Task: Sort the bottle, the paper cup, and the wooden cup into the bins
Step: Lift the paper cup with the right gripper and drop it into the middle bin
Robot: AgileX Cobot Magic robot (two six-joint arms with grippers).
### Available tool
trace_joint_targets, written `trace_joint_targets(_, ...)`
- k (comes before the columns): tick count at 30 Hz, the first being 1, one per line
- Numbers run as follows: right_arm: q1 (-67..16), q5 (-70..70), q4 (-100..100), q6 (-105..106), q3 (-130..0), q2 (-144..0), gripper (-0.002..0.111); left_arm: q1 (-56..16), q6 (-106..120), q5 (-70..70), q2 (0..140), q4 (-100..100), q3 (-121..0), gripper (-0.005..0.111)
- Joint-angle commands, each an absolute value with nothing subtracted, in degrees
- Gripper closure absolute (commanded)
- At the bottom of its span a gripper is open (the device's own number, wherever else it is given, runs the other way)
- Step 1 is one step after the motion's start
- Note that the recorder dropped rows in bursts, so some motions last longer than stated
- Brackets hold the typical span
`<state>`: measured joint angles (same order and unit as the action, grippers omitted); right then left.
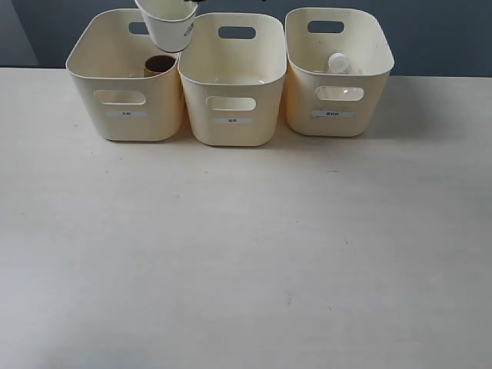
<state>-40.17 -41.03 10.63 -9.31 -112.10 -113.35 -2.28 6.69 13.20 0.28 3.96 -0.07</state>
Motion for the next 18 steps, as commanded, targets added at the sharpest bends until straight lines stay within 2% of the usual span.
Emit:
trace_joint_targets(1,-39.6,-40.9,18.1,-15.1,-112.3,-113.9,0.108,-2.5,6.6,12.9,0.0,4.0,0.0,0.107)
trace_joint_targets(18,-39.4,-40.7,42.1,-38.7,-112.3,-120.7,0.108,-2.5,6.6,12.9,0.0,4.0,0.0,0.107)
